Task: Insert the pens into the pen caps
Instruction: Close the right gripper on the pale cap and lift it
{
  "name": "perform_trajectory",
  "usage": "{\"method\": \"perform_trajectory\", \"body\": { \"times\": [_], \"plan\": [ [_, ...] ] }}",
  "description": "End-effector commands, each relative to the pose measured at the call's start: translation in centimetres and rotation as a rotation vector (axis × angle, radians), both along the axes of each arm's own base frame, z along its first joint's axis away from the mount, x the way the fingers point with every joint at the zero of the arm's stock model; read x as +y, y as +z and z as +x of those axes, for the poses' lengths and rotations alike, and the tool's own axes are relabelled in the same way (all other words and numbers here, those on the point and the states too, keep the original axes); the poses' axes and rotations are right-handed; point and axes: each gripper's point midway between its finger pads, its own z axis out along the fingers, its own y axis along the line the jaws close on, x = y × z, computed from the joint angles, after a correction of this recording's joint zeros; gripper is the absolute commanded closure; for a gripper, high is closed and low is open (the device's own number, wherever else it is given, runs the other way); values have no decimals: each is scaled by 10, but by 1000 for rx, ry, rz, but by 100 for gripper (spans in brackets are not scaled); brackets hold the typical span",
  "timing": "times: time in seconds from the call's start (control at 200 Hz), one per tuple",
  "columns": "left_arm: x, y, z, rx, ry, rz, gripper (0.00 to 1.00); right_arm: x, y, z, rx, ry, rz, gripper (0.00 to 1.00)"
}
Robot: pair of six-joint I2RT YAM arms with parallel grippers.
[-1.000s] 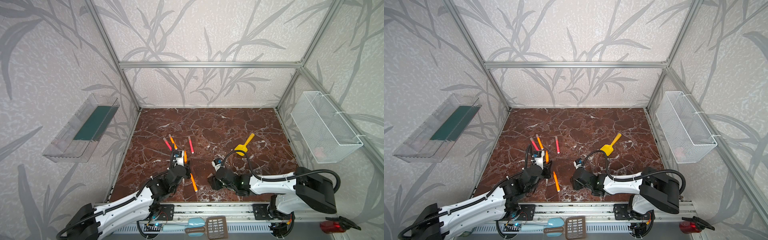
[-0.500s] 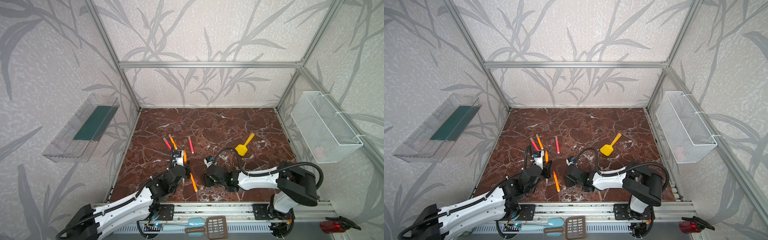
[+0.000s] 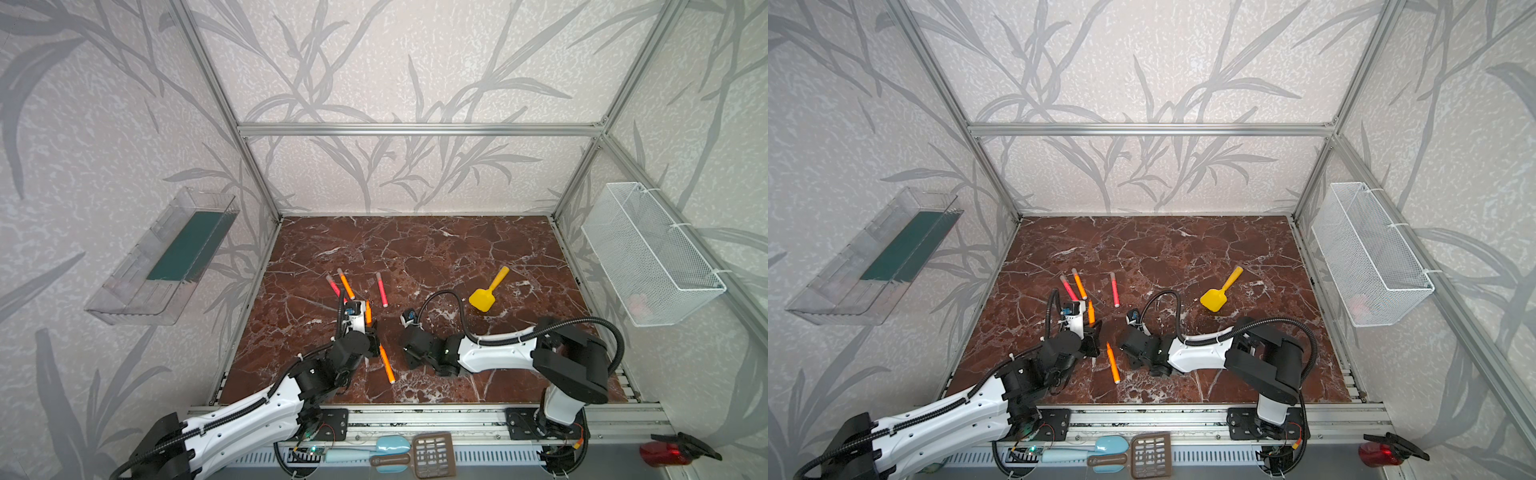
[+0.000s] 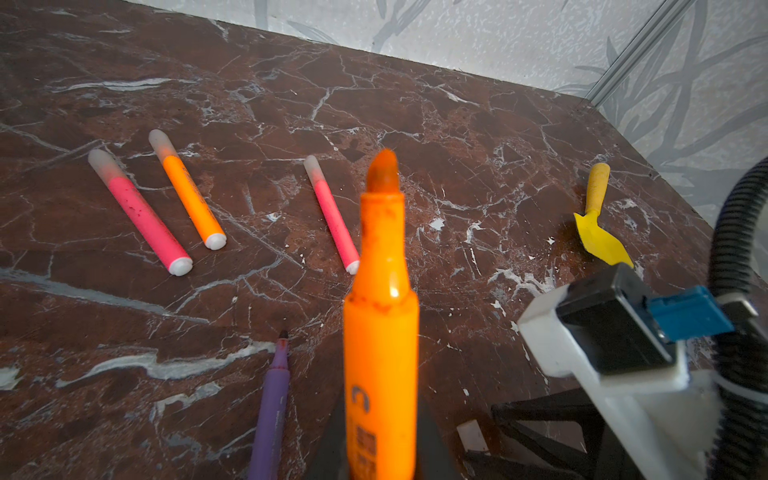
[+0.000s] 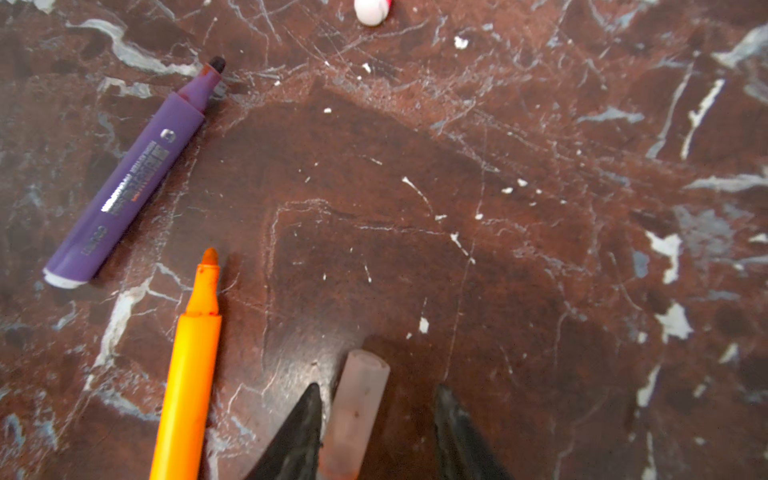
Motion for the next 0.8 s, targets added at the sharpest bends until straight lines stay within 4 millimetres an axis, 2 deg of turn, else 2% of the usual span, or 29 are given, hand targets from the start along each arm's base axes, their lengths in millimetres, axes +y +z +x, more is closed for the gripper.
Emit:
{"method": "perform_trajectory", "body": {
  "times": [0.0, 0.355, 0.695, 0.795],
  "plan": [
    [8, -4, 0, 2, 31, 10, 100, -11, -10, -1, -2, 9, -100, 59],
    [9, -4, 1, 0, 34, 10, 100, -11, -15, 2, -6, 6, -160, 66],
    [9, -4, 0, 0, 31, 6, 100, -11, -21, 0, 17, 1, -172, 78],
    [9, -3, 0, -4, 31, 3, 100, -12, -22, -1, 19, -2, -170, 84]
  ]
}}
